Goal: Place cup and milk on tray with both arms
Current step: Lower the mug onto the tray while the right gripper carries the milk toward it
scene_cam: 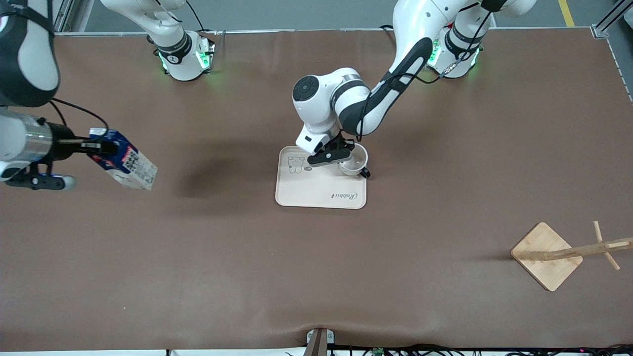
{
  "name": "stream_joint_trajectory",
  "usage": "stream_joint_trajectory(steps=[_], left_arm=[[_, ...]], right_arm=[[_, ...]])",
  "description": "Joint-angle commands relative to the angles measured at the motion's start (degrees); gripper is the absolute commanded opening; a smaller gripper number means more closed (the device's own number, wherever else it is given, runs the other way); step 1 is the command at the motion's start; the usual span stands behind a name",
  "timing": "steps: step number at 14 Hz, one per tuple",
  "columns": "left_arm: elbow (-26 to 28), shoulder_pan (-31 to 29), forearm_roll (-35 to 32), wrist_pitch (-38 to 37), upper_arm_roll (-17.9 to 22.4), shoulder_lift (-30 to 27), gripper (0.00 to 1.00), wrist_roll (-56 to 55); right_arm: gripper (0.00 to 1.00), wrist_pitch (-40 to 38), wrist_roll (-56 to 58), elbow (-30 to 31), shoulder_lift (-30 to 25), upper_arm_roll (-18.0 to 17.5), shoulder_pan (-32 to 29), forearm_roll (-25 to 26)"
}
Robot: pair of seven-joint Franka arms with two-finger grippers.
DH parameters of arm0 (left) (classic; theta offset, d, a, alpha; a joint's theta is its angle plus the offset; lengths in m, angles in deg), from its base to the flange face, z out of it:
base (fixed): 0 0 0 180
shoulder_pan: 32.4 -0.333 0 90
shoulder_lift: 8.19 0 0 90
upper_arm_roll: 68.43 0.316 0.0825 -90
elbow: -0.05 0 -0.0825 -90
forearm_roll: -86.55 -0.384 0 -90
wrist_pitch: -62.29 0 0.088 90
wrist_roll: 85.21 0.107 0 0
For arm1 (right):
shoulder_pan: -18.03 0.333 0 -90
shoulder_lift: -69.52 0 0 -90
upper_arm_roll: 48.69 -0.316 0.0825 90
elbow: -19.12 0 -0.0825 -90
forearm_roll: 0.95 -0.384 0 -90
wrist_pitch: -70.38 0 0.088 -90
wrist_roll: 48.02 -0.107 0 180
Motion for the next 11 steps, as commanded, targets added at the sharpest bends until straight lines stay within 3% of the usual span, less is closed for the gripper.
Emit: stream_joint_trajectory(steps=[1,3,4,5,6,11], left_arm=[[-1.4,0.5,-1.5,-0.1,0.3,0.7,0.00,-1.2],[-1.9,0.5,-1.4,0.1,0.3,0.7,0.00,-1.2],[-1.8,0.5,-1.4,0.1,0.3,0.5,0.25,-1.3],[-1.8,0.4,-1.4,-0.1,0.3,0.3,0.81,-1.5],[-1.7,0.4,-1.4,-0.4,0.3,0.1,1.00,-1.7],[-2.1,-1.2,-0.4,-4.9,0.2,-6.9,1.00,-0.9]], right_arm=[[0.00,-1.7,-7.9,-1.3,0.0,0.3,4.2,-2.0],[0.00,-1.7,-12.8,-1.7,0.0,0.3,6.5,-4.0],[0.00,-1.7,-15.6,-2.1,0.1,0.3,7.5,-5.8],[0.00,-1.5,-18.6,-2.1,0.1,0.3,8.8,-6.8],[0.00,-1.2,-21.3,-2.1,0.2,0.3,10.2,-7.2],[0.00,4.1,-31.7,-1.8,1.6,0.3,17.7,-11.1]])
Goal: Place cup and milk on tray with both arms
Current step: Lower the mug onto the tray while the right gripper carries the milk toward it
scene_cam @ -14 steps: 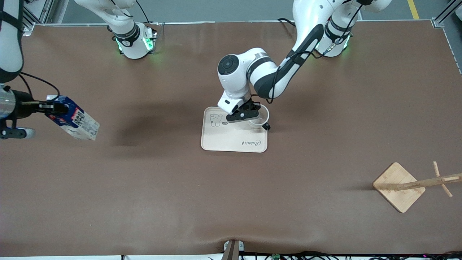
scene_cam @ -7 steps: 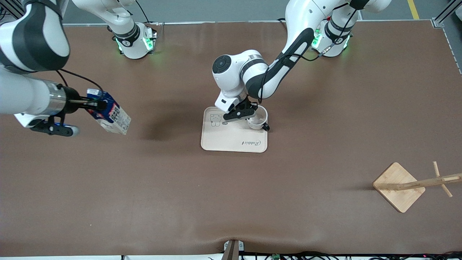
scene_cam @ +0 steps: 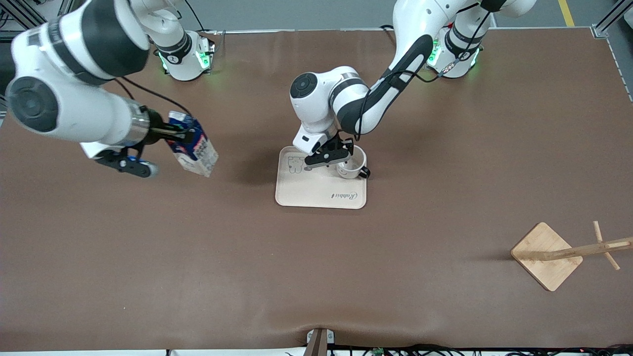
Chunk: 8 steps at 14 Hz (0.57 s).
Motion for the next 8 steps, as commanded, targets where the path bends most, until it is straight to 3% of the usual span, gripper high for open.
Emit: stream_joint_trajectory(steps=[1,4,8], left_arm=[[0.3,-1.7,0.0,-5.2,0.1,-6.8,1.00,0.0],[-1.0,-6.8,4.3,-7.1,-0.2,-11.4,1.00,5.2],[-8.3,-16.0,11.7,-15.4,-0.2,-13.9,1.00,19.9]], right_arm=[[0.00,1.6,-3.7,-1.0,2.0,0.6,2.7,-4.4],[0.00,4.4,-3.7,-0.9,3.7,0.7,5.6,-6.7],[0.00,8.5,-3.8,-1.2,7.8,0.6,11.9,-6.6]])
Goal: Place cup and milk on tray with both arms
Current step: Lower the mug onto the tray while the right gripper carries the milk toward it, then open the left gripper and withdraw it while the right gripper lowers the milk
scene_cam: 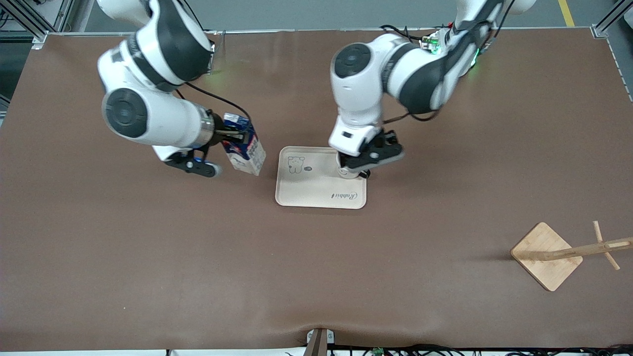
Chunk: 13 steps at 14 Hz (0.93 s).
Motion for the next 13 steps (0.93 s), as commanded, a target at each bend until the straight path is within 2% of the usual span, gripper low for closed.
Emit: stream_joint_trajectory(steps=[1,3,6,9,13], left_arm=[[-5.7,-6.2,4.4,-7.1,-0.4,-0.5,1.00,9.7],[-7.6,-10.8,6.4,-10.2,-0.5,-1.8,1.00,15.5],[-7.7,-17.5,8.9,-12.8,-0.4,-5.1,1.00,22.6],[-7.7,-22.9,8.7,-16.8,-0.2,-8.7,1.00,25.6],[-7.6,-29.0,10.4,-20.3,0.1,-13.1,1.00,36.0]], right_arm=[[0.00,3.1,-0.9,-1.4,3.6,0.6,4.4,-0.9],[0.00,4.0,-0.1,-5.2,8.1,0.6,6.6,-0.8],[0.00,3.8,0.2,-12.2,15.0,0.6,8.6,-0.9],[0.00,4.7,3.7,-12.9,17.7,0.7,9.7,-0.5],[0.02,5.2,4.7,-12.6,19.1,0.7,10.7,0.5]])
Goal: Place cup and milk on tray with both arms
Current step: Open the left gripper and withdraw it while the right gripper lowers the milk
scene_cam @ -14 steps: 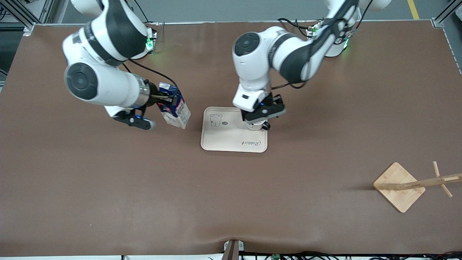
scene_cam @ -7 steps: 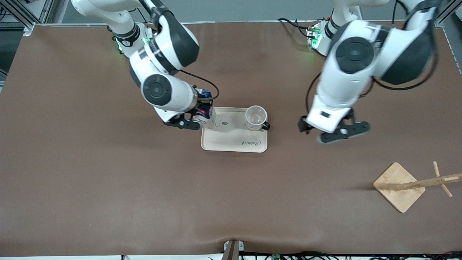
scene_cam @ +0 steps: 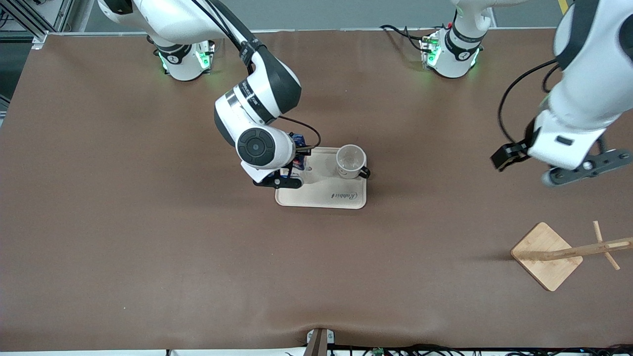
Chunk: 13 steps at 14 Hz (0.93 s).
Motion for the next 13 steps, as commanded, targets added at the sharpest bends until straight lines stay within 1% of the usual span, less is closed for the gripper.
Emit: stream_joint_trajectory(steps=[1,2,4,5,6,7,9,10,11,12,13], left_arm=[[0.6,-3.9,3.5,-2.3,-0.2,-3.4,1.00,7.2],[0.9,-4.9,4.6,-2.5,-0.2,-4.3,1.00,9.6],[1.3,-6.3,6.3,-4.1,-0.1,-6.3,1.00,14.3],[1.7,-5.9,7.2,-4.2,1.1,-6.7,1.00,16.0],[2.7,-4.5,8.4,-4.3,4.1,-8.2,1.00,17.8],[4.1,-2.5,9.4,-4.3,6.1,-9.2,1.00,19.0],[6.1,2.5,10.0,-4.9,12.1,-11.5,1.00,24.1],[6.7,5.5,10.0,-5.4,15.4,-12.2,1.00,24.3],[6.6,6.7,10.0,-6.2,16.2,-12.5,1.00,24.2],[6.7,6.9,10.0,-6.3,16.0,-12.7,1.00,23.8],[6.9,6.8,10.1,-6.3,15.8,-12.7,1.00,23.8]], right_arm=[[0.06,0.9,0.7,-1.8,1.7,0.6,1.7,0.9],[0.19,2.9,0.7,-1.7,2.0,0.6,2.1,1.6],[0.39,4.7,0.6,-1.5,2.7,0.6,2.6,4.8],[0.52,5.0,0.6,-1.5,2.7,0.6,2.9,5.1],[0.65,4.9,0.7,-1.5,2.7,0.6,2.9,5.1],[0.86,4.9,0.6,-1.5,2.7,0.6,2.9,5.1],[0.97,4.9,0.7,-1.5,2.7,0.6,2.9,5.1],[0.97,4.8,0.6,-1.5,2.6,0.6,2.9,5.1],[0.97,4.8,0.6,-1.5,2.6,0.6,2.9,5.1],[1.00,4.8,0.6,-1.5,2.5,0.6,2.9,5.1],[1.00,4.7,0.7,-1.5,2.4,0.7,2.9,5.1]])
